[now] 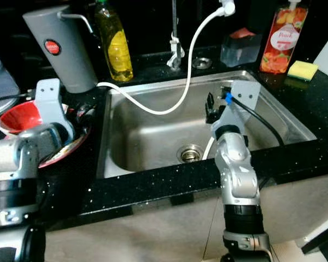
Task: Kitchen organization
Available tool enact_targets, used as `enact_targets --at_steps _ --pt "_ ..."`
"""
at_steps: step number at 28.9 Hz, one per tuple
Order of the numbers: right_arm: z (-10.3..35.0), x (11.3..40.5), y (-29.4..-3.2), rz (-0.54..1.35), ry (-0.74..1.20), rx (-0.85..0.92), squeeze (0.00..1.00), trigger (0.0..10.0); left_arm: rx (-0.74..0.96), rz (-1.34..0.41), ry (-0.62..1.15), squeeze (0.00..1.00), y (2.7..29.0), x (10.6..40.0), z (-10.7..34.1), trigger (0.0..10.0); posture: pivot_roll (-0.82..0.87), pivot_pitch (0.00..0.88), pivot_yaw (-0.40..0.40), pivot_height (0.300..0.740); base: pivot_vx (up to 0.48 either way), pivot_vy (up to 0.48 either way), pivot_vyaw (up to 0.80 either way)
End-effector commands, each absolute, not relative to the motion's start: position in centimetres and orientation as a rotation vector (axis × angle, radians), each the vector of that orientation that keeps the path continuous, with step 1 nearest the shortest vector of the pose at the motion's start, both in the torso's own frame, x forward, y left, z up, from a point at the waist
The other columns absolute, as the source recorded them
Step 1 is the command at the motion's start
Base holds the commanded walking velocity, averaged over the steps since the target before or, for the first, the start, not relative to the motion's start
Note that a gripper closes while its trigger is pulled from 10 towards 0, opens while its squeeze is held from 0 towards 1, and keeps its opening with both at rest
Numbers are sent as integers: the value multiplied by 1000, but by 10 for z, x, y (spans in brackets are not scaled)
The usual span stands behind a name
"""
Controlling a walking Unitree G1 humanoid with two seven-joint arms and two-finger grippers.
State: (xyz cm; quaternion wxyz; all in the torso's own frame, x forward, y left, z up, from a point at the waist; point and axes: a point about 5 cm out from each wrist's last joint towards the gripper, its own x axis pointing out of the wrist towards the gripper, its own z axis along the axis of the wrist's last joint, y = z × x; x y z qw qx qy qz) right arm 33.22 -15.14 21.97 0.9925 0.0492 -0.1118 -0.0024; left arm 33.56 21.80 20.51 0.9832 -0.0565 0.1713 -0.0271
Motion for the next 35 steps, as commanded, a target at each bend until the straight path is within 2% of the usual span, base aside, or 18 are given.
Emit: enact_targets --at_steps 1,4,16,21,28,35 --pt "215 332 -146 20 -196 93 0 10000 -63 -46 315 0 223 334 210 10000 57 0 16 740 0 0 0" --pt "216 333 -144 48 -191 76 0 10000 23 -166 268 0 222 330 220 10000 48 0 -7 740 0 0 0" --pt "220 337 -145 61 -194 60 0 10000 -49 -322 290 0 221 314 226 10000 52 0 -18 740 0 0 0" --pt "219 336 -144 63 -193 62 0 10000 -27 -324 334 0 227 313 223 10000 51 5 -8 740 0 0 0" --pt "217 333 -149 41 -189 65 0 10000 131 -233 368 0 241 315 216 10000 46 9 9 740 0 0 0" --pt "216 332 -151 26 -190 69 0 10000 26 -222 407 0 243 314 213 10000 49 10 20 740 0 0 0"
